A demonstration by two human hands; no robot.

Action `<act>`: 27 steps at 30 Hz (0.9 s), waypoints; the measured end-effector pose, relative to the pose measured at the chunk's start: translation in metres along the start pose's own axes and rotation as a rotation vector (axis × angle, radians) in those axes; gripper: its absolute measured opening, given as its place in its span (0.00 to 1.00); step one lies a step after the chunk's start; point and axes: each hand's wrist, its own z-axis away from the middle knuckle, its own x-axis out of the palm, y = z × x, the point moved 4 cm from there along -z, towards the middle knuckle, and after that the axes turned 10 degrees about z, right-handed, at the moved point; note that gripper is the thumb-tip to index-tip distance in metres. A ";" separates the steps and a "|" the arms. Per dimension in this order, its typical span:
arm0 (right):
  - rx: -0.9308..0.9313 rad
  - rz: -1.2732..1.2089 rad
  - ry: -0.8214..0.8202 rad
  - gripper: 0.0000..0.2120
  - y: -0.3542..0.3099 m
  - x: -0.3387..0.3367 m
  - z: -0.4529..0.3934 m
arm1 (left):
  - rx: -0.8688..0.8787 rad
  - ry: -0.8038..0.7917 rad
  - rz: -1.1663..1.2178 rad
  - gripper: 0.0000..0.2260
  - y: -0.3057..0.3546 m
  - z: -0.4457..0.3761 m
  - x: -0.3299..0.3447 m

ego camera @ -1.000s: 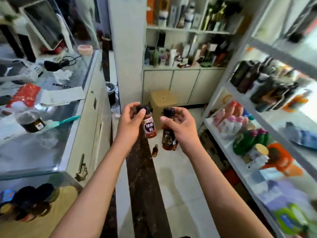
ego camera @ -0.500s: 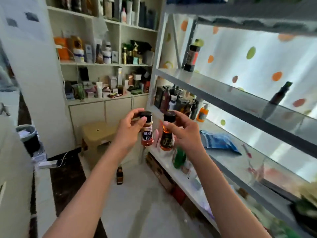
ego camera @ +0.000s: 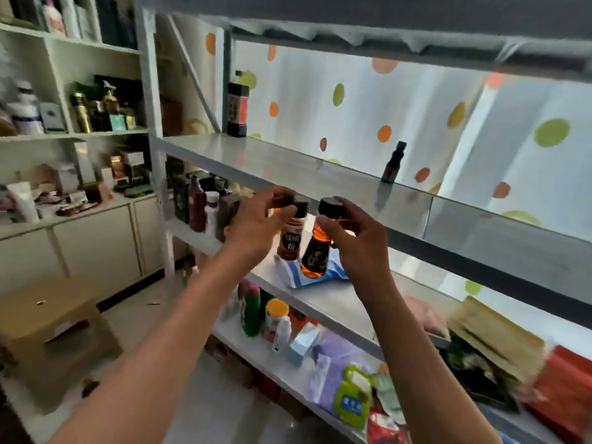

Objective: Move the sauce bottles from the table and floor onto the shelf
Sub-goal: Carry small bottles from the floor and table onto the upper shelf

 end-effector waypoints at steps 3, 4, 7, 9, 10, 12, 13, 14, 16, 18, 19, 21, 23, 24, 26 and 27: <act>-0.002 0.011 0.049 0.12 0.018 -0.020 -0.029 | 0.072 -0.085 -0.030 0.10 -0.013 -0.043 0.033; -0.002 0.027 0.063 0.13 0.024 -0.025 -0.040 | 0.090 -0.104 -0.009 0.10 -0.018 -0.058 0.042; -0.012 0.115 0.108 0.12 0.044 -0.036 -0.079 | 0.134 -0.162 0.051 0.10 -0.034 -0.109 0.069; -0.003 0.146 0.123 0.12 0.055 -0.039 -0.108 | 0.153 -0.191 0.083 0.10 -0.042 -0.140 0.083; -0.006 0.165 0.128 0.13 0.059 -0.040 -0.125 | 0.162 -0.205 0.096 0.10 -0.047 -0.158 0.089; -0.024 0.230 0.132 0.15 0.065 -0.041 -0.159 | 0.179 -0.246 0.094 0.09 -0.058 -0.193 0.101; -0.032 0.271 0.132 0.15 0.068 -0.042 -0.173 | 0.185 -0.261 0.094 0.09 -0.061 -0.207 0.106; -0.035 0.300 0.136 0.13 0.073 -0.042 -0.189 | 0.190 -0.274 0.100 0.09 -0.065 -0.225 0.112; -0.016 0.337 0.150 0.09 0.090 -0.045 -0.218 | 0.183 -0.304 0.124 0.09 -0.076 -0.258 0.124; 0.013 0.370 0.162 0.11 0.110 -0.051 -0.240 | 0.160 -0.330 0.154 0.09 -0.087 -0.284 0.140; 0.022 0.388 0.169 0.13 0.120 -0.055 -0.251 | 0.163 -0.347 0.165 0.09 -0.092 -0.295 0.150; 0.034 0.421 0.177 0.14 0.136 -0.067 -0.271 | 0.189 -0.374 0.163 0.09 -0.100 -0.315 0.171; 0.044 0.449 0.184 0.11 0.148 -0.082 -0.288 | 0.212 -0.401 0.136 0.09 -0.108 -0.329 0.192; 0.048 0.448 0.197 0.08 0.154 -0.091 -0.295 | 0.223 -0.420 0.120 0.09 -0.113 -0.337 0.205; 0.046 0.436 0.220 0.06 0.163 -0.108 -0.309 | 0.246 -0.452 0.103 0.08 -0.121 -0.351 0.230; 0.044 0.445 0.226 0.07 0.169 -0.116 -0.317 | 0.251 -0.468 0.088 0.08 -0.124 -0.358 0.244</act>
